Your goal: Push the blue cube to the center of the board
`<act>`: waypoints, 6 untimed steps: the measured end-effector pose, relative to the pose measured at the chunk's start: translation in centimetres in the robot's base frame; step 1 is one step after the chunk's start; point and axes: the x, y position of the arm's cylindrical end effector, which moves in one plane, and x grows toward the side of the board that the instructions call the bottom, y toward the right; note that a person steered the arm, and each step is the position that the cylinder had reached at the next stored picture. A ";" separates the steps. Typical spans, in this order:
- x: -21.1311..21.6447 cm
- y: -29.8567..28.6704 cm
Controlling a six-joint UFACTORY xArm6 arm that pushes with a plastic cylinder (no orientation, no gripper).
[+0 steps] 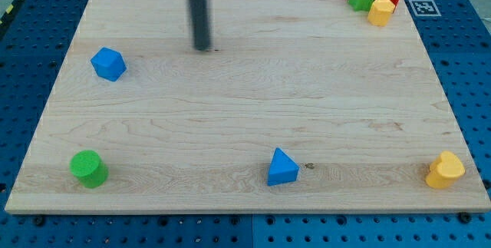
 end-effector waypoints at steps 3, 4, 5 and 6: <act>4.6 -16.7; 4.9 -13.9; 5.1 -11.0; 7.7 -9.7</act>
